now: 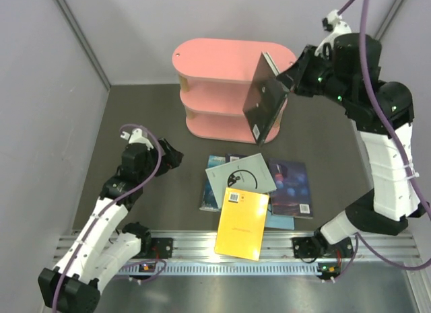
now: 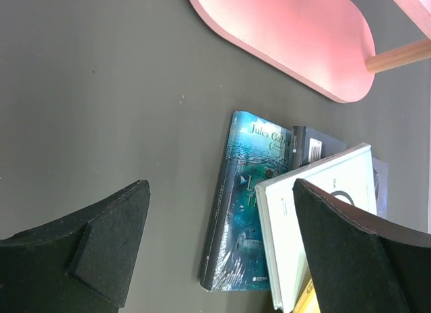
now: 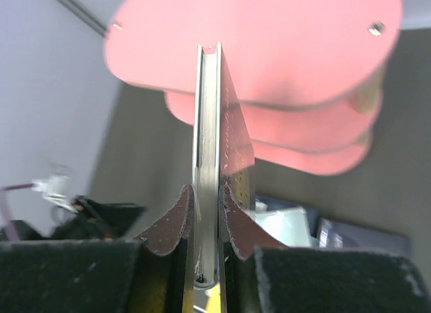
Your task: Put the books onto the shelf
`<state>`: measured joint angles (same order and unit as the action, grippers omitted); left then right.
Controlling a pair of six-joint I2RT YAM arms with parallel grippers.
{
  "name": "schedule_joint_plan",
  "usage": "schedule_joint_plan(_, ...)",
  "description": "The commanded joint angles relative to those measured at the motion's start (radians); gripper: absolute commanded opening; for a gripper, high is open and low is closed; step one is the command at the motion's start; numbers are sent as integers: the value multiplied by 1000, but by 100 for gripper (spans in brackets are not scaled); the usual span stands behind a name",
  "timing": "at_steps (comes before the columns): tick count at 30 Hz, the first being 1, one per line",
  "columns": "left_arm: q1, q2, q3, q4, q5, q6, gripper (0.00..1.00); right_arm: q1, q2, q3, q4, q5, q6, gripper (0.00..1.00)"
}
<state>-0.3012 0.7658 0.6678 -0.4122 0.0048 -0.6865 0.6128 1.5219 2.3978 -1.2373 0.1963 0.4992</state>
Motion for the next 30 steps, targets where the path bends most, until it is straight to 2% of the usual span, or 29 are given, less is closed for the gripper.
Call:
schedule_joint_plan(1,-25,15,39,59,-51,-1,92,-150,-25,52,343,-373,71,0)
schedule_joint_plan(3,-36,29,39,65,-57,-4,92,-221,-46,3,492,-446,169,0)
schedule_joint_plan(5,-59,43,42,66,-74,-4,92,-349,-58,-75,681,-562,317,0)
schedule_joint_plan(7,-87,52,50,67,-91,-2,92,-466,-49,-115,796,-645,425,0)
schedule_joint_plan(10,-125,69,62,67,-121,-4,92,-576,-8,-213,1048,-721,651,0)
schedule_joint_plan(11,-134,76,67,67,-135,-4,92,-593,7,-277,1190,-736,765,0)
schedule_joint_plan(14,-161,92,79,66,-150,1,92,-645,70,-374,1404,-755,928,0)
schedule_joint_plan(19,-190,119,87,67,-172,-1,93,-673,179,-417,1431,-810,900,0)
schedule_joint_plan(22,-219,141,84,76,-187,5,94,-679,94,-503,1182,-773,635,0)
schedule_joint_plan(23,-226,147,81,85,-187,16,94,-679,65,-534,953,-724,416,9)
schedule_joint_plan(25,-257,171,66,128,-183,22,95,-680,-52,-653,837,-553,275,39)
schedule_joint_plan(26,-268,182,59,144,-180,27,95,-686,-95,-824,832,-529,215,74)
schedule_joint_plan(27,-280,197,56,160,-178,28,95,-694,-158,-898,823,-514,197,98)
schedule_joint_plan(30,-326,277,65,197,-180,28,96,-684,-236,-1136,786,-509,134,100)
